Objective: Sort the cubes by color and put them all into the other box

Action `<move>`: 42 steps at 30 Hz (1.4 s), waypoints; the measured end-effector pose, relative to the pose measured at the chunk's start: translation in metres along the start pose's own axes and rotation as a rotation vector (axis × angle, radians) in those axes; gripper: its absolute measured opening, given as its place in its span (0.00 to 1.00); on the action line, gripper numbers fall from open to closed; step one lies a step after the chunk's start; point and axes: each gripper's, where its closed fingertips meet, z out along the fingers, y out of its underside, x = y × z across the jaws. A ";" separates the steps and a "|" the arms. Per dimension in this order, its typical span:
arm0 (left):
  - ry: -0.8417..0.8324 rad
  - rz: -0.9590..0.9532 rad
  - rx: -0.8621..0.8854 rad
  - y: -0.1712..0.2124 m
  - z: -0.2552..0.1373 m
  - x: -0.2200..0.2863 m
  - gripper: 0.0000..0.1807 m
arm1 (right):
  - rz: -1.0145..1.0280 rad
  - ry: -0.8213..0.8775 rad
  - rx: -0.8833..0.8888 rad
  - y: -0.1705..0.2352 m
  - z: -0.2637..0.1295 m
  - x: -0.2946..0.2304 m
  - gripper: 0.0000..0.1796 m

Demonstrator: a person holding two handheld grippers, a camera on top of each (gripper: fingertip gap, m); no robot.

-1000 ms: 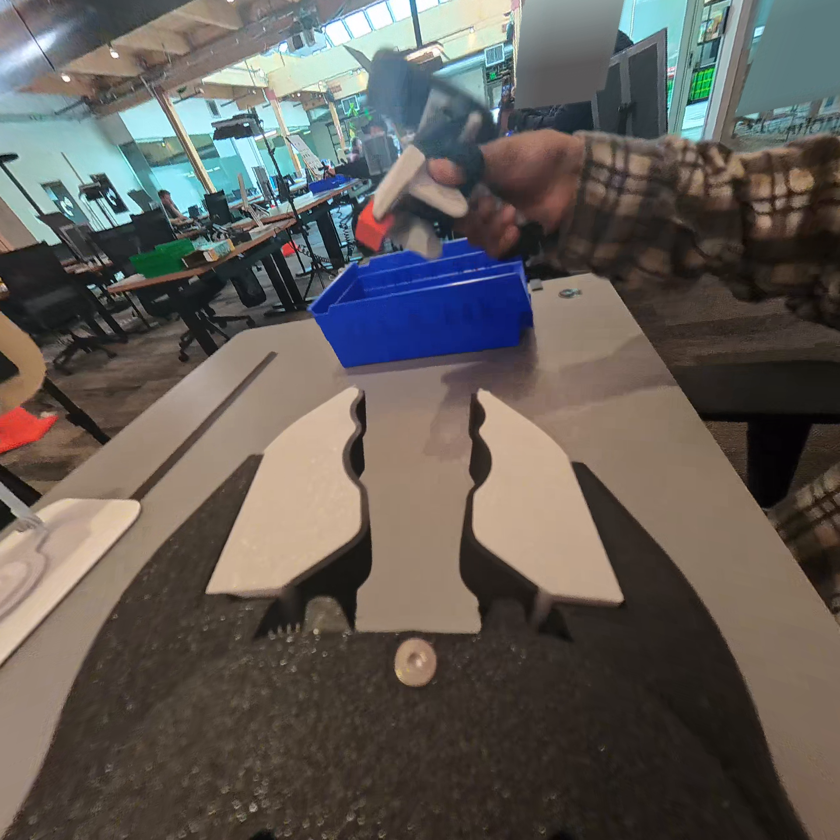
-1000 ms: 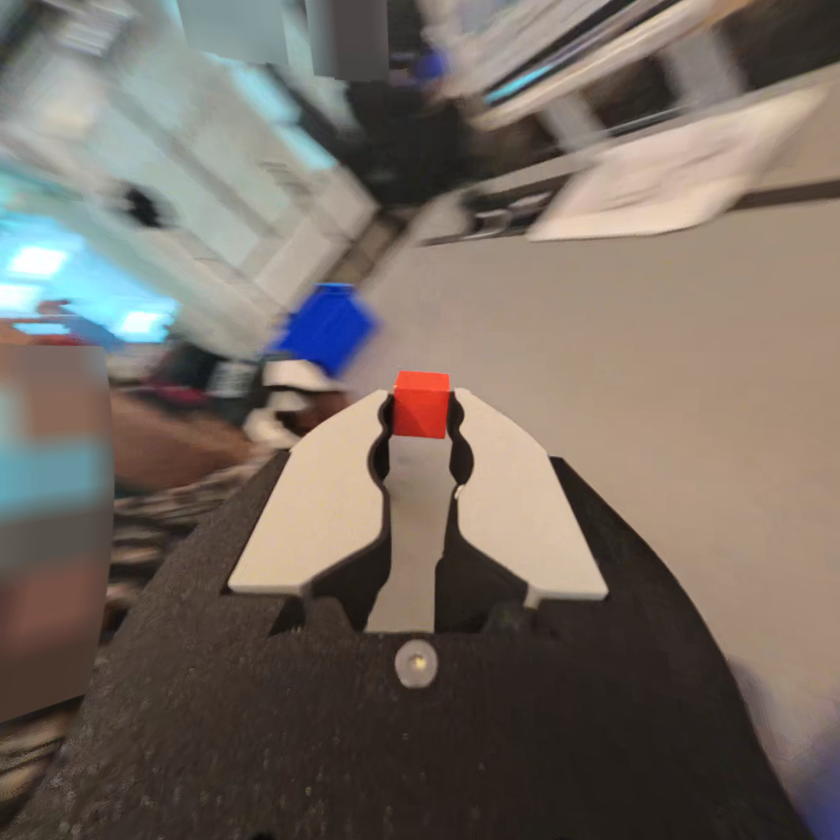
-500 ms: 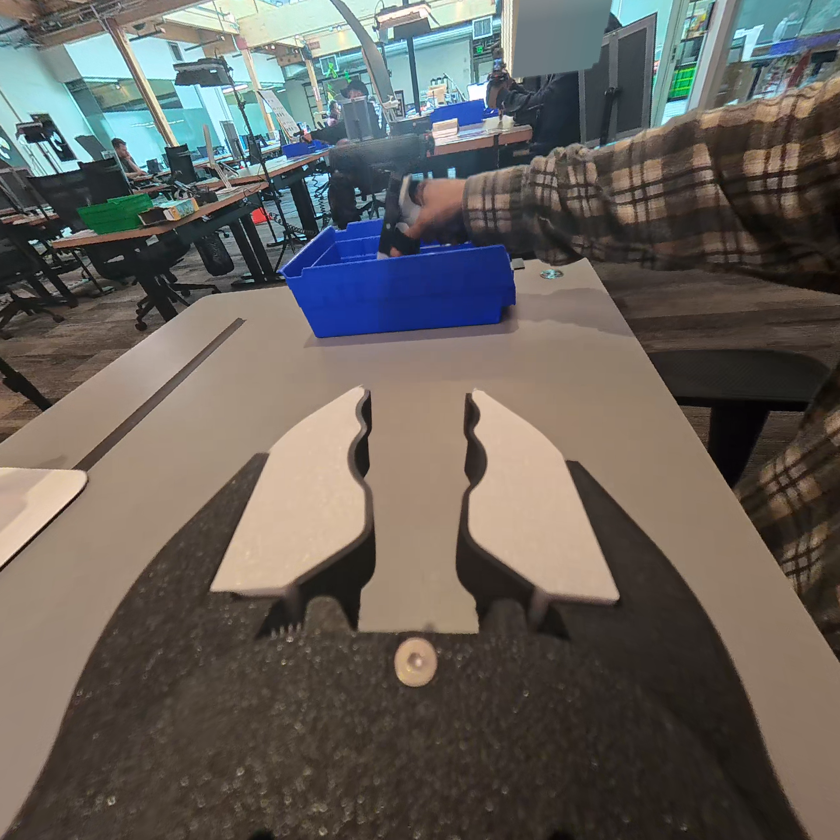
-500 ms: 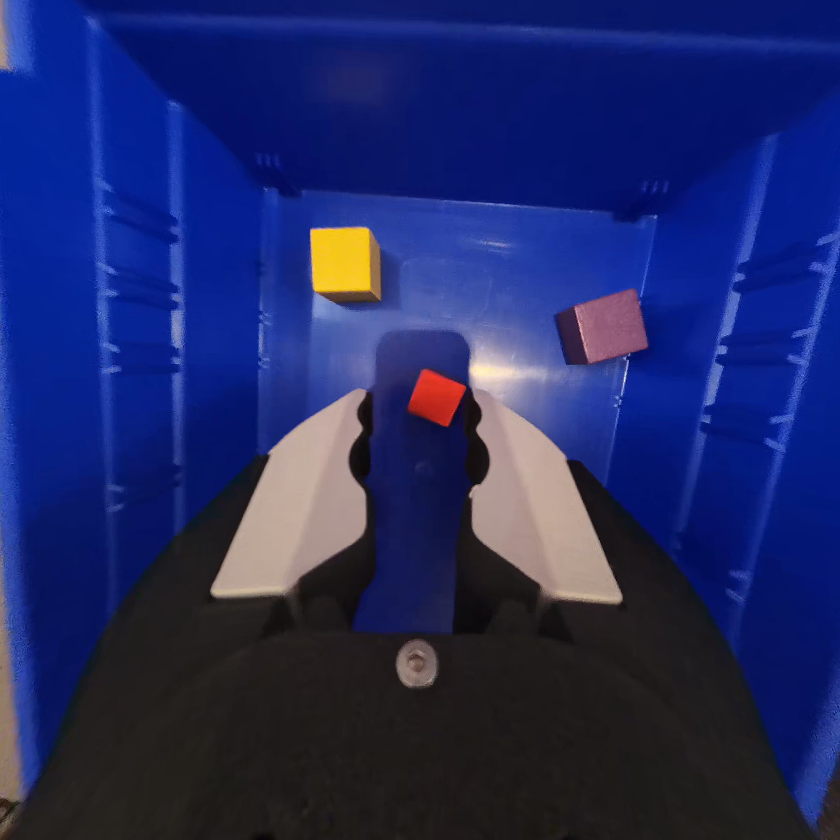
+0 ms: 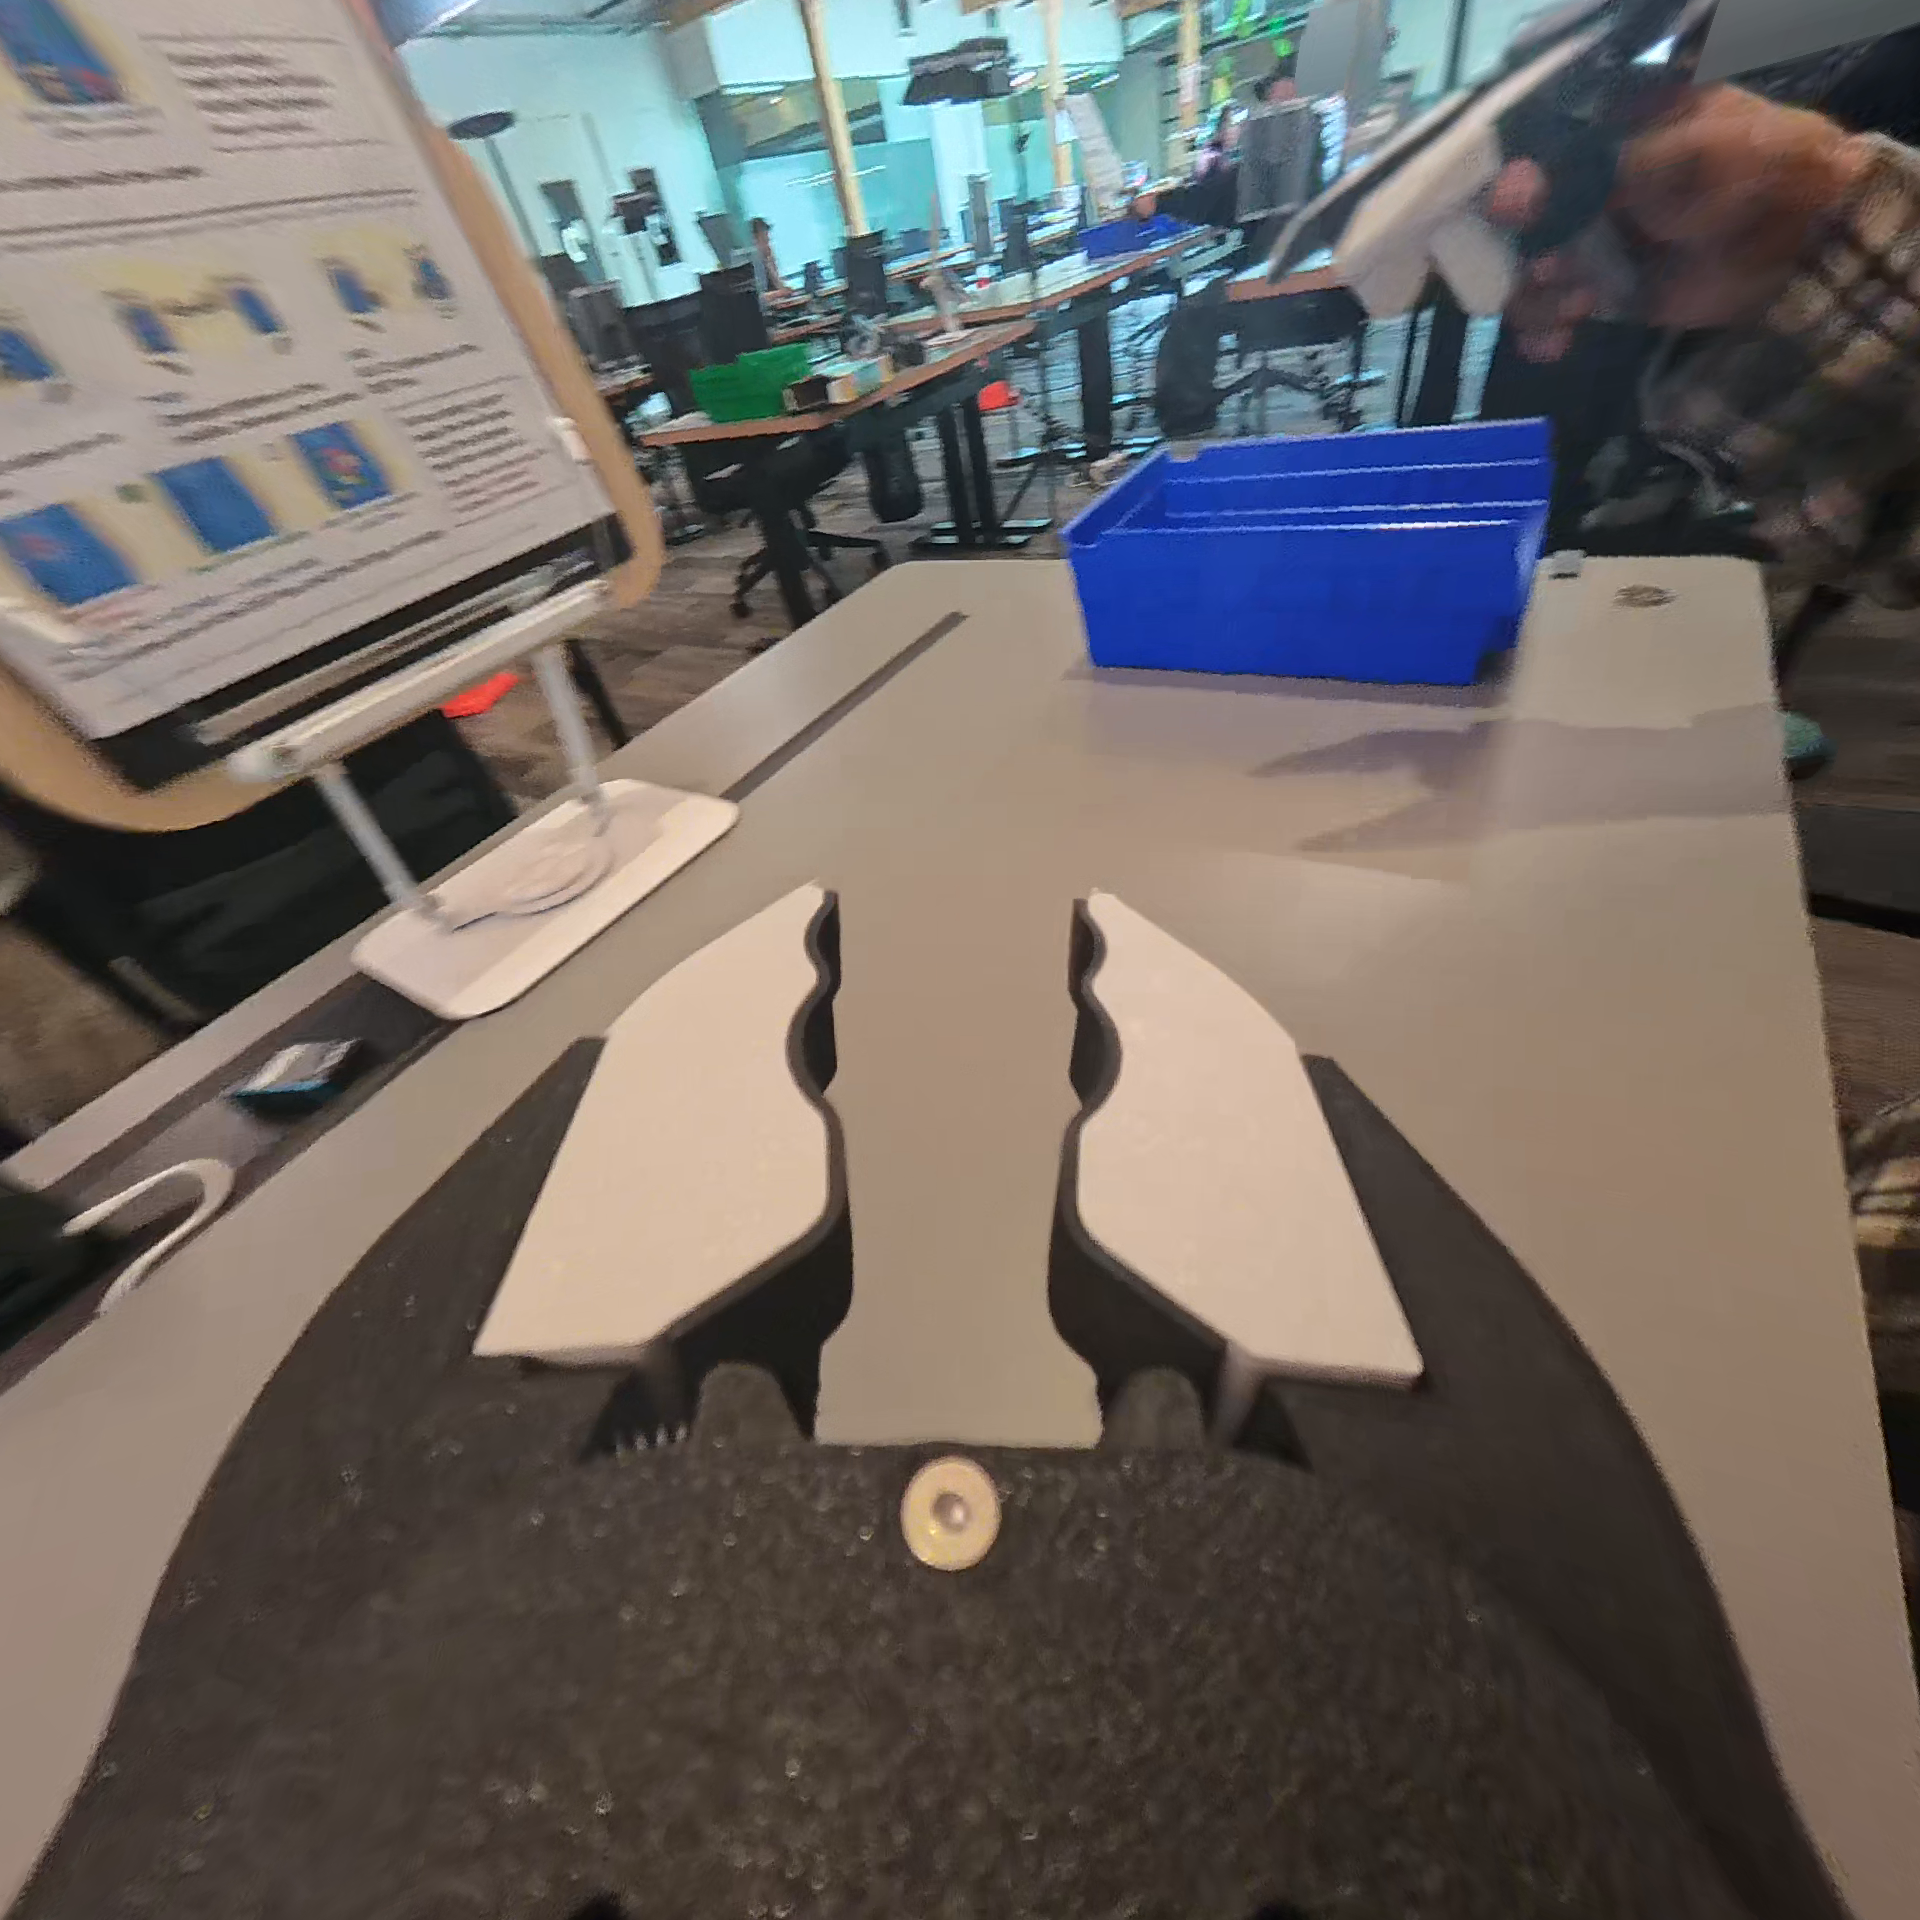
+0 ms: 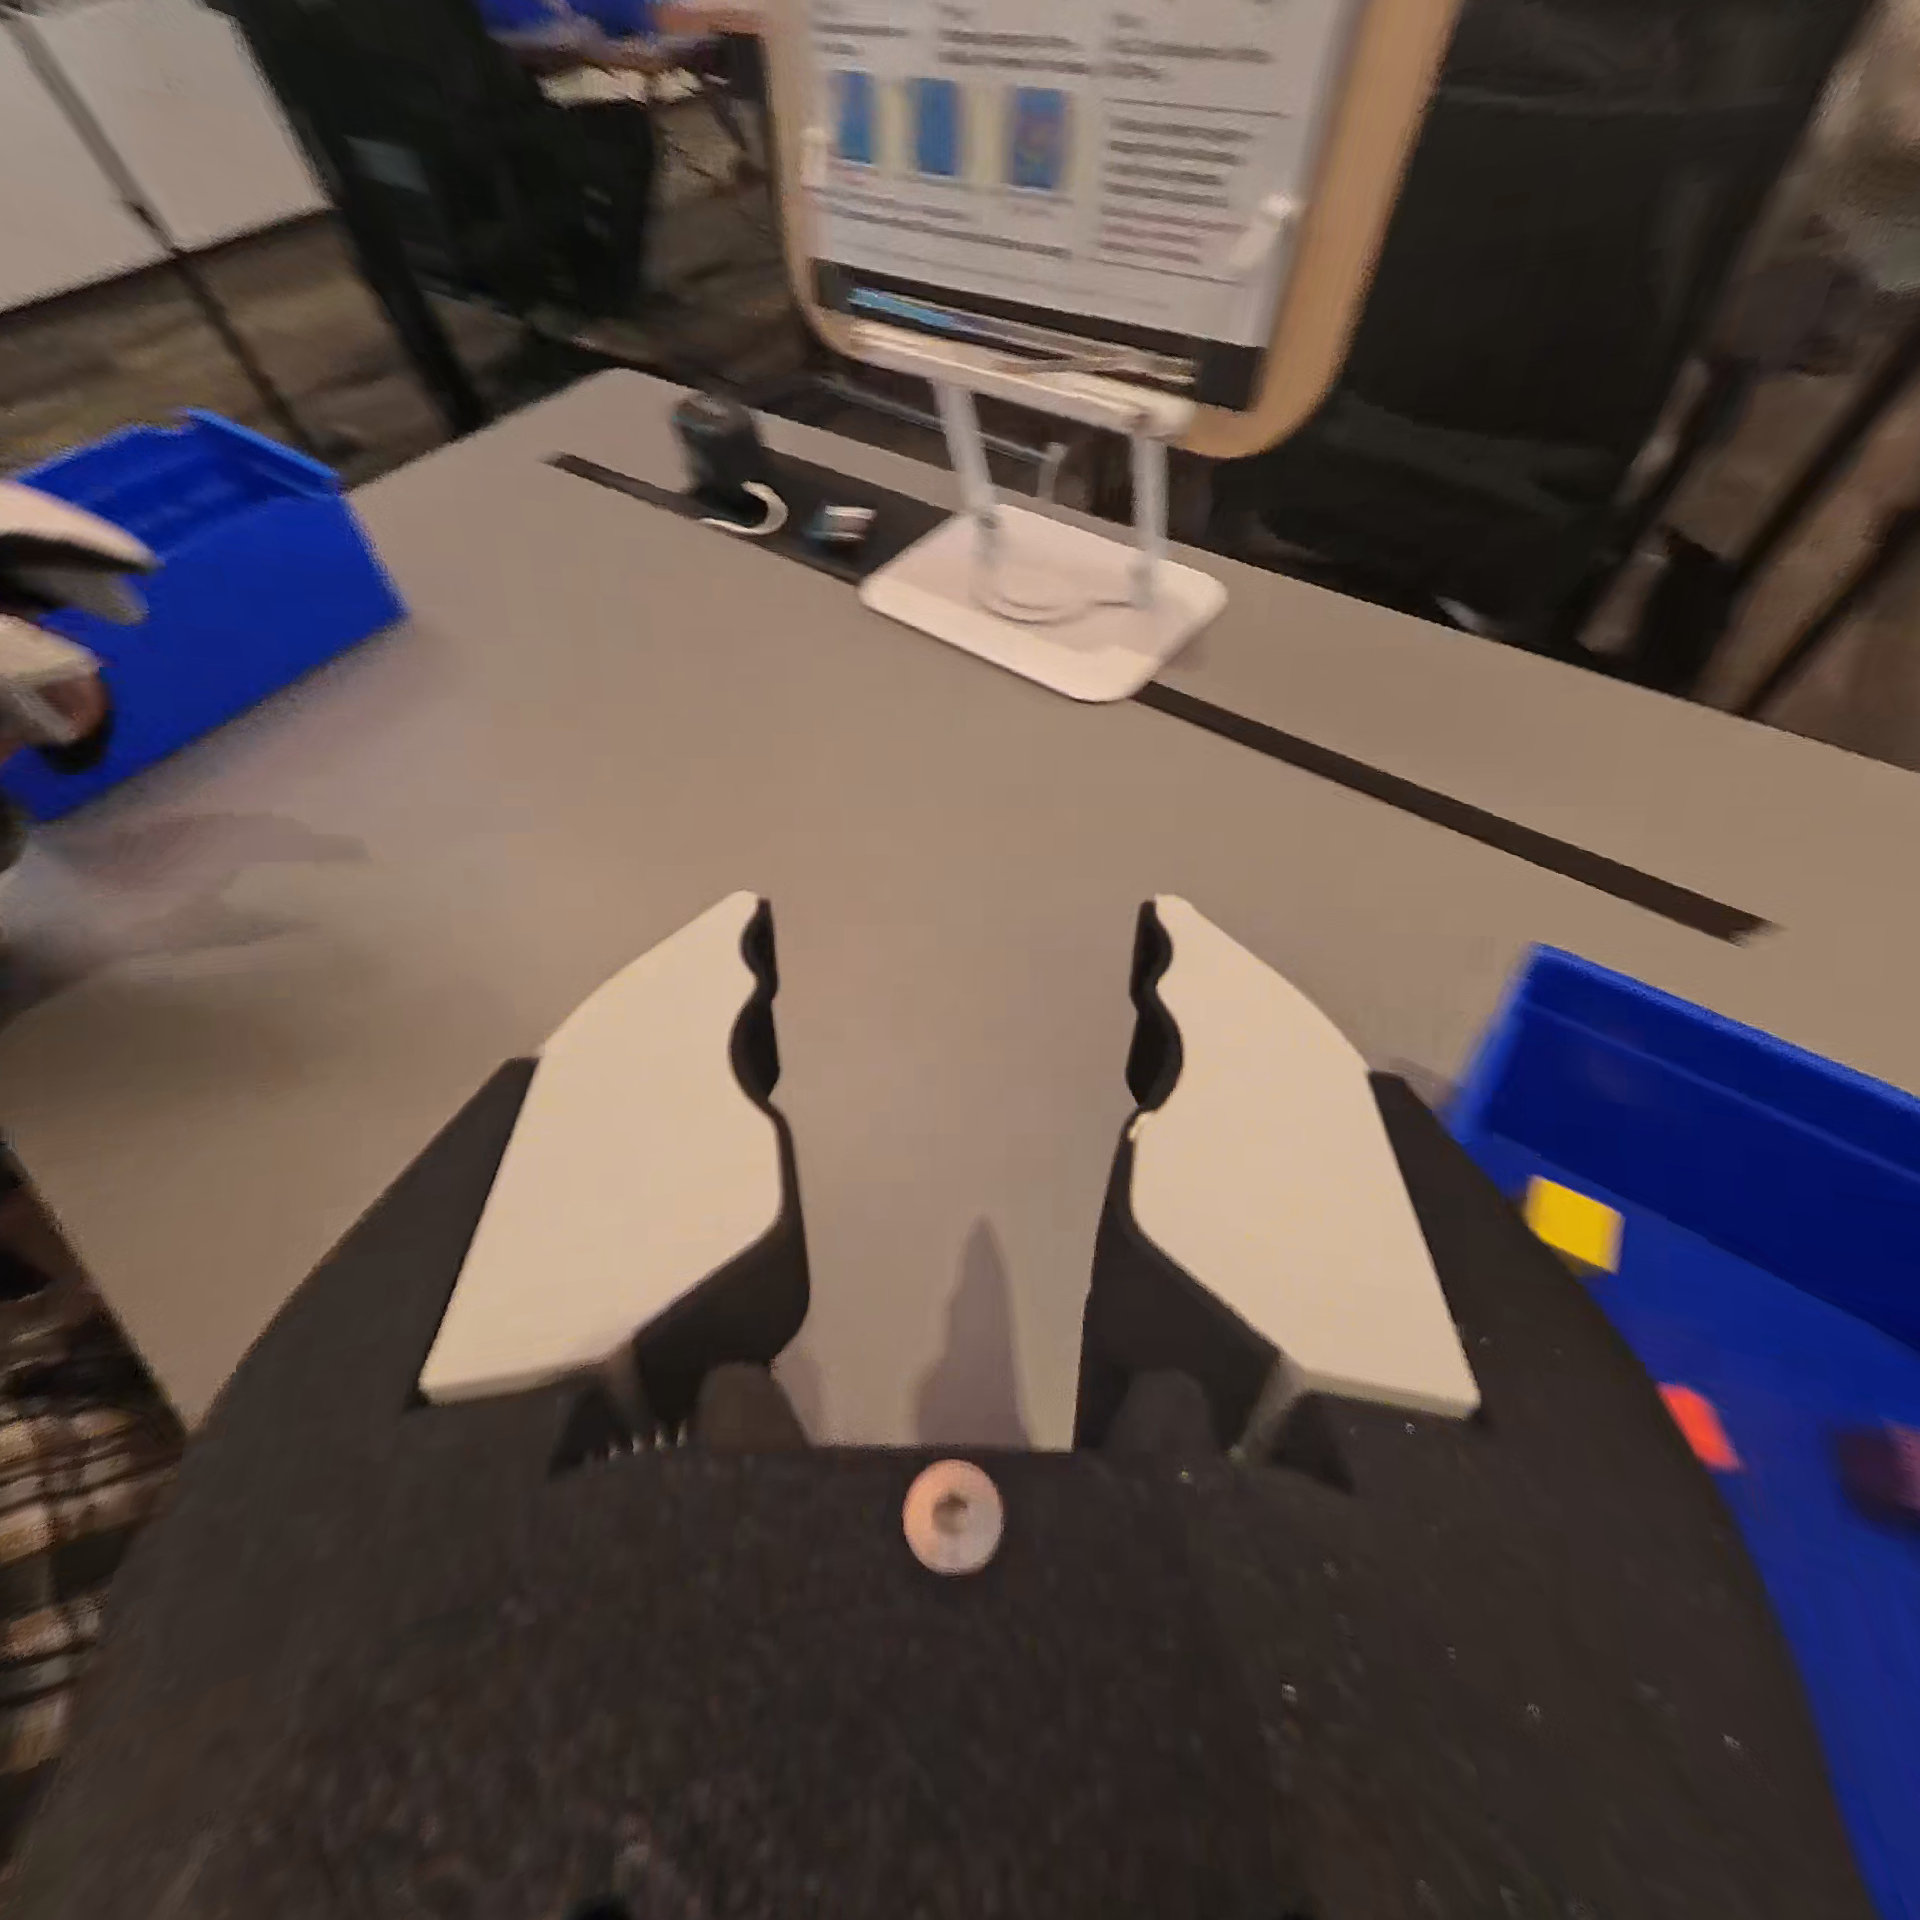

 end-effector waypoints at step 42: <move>-0.829 -0.587 -0.733 0.220 -0.272 -0.257 0.13 | 0.136 -0.435 -0.054 0.085 0.087 -0.125 0.36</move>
